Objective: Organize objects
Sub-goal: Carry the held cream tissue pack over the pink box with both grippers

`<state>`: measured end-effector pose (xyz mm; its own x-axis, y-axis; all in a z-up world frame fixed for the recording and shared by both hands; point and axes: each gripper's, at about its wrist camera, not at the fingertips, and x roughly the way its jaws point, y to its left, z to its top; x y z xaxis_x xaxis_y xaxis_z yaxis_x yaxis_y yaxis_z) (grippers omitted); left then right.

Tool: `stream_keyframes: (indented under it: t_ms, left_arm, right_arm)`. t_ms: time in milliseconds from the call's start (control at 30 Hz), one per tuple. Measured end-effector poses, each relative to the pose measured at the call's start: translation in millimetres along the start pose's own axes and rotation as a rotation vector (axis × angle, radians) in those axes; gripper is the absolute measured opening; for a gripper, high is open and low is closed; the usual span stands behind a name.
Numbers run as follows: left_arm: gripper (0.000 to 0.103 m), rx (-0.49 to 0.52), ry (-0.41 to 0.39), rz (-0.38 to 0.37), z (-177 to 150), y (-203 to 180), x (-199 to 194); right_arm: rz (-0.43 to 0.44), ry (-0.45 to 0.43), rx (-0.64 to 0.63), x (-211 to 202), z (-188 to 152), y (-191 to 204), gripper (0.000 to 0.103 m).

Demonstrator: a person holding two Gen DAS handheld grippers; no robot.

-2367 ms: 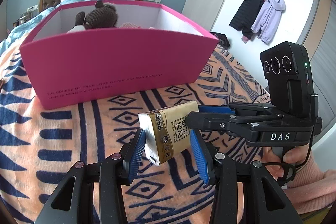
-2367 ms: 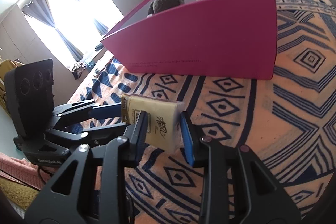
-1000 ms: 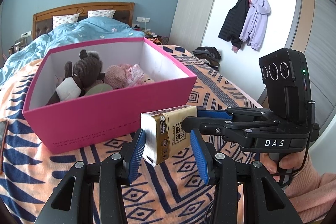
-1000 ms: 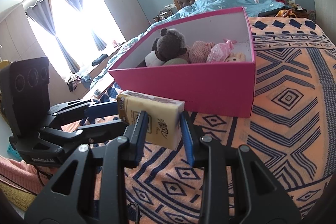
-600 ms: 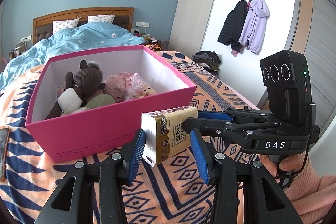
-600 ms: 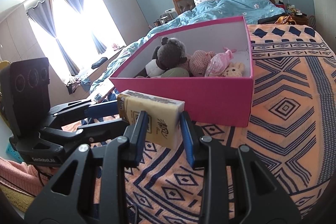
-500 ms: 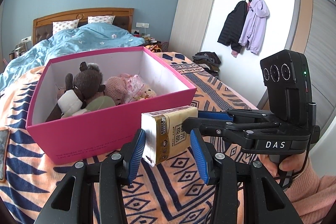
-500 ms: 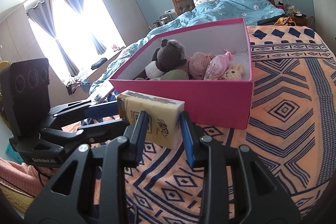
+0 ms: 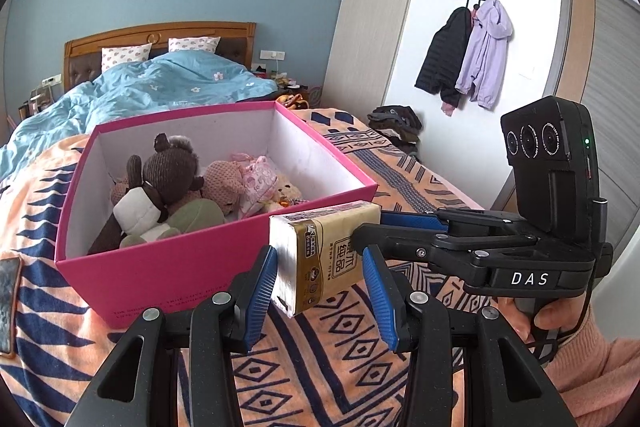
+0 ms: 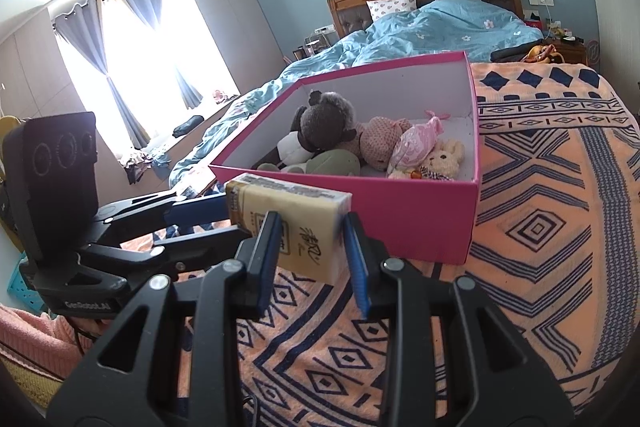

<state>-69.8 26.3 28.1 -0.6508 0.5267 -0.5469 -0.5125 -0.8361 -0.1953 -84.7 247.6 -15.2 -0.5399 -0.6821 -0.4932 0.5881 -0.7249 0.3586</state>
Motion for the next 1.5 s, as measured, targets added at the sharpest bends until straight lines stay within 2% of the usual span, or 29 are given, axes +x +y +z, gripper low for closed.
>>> stream_keyframes:
  t_ms: [1500]
  left_arm:
    - [0.044, -0.007, -0.049, 0.019, 40, 14, 14]
  right_arm:
    - [-0.041, -0.054, -0.041, 3, 40, -4, 0.036]
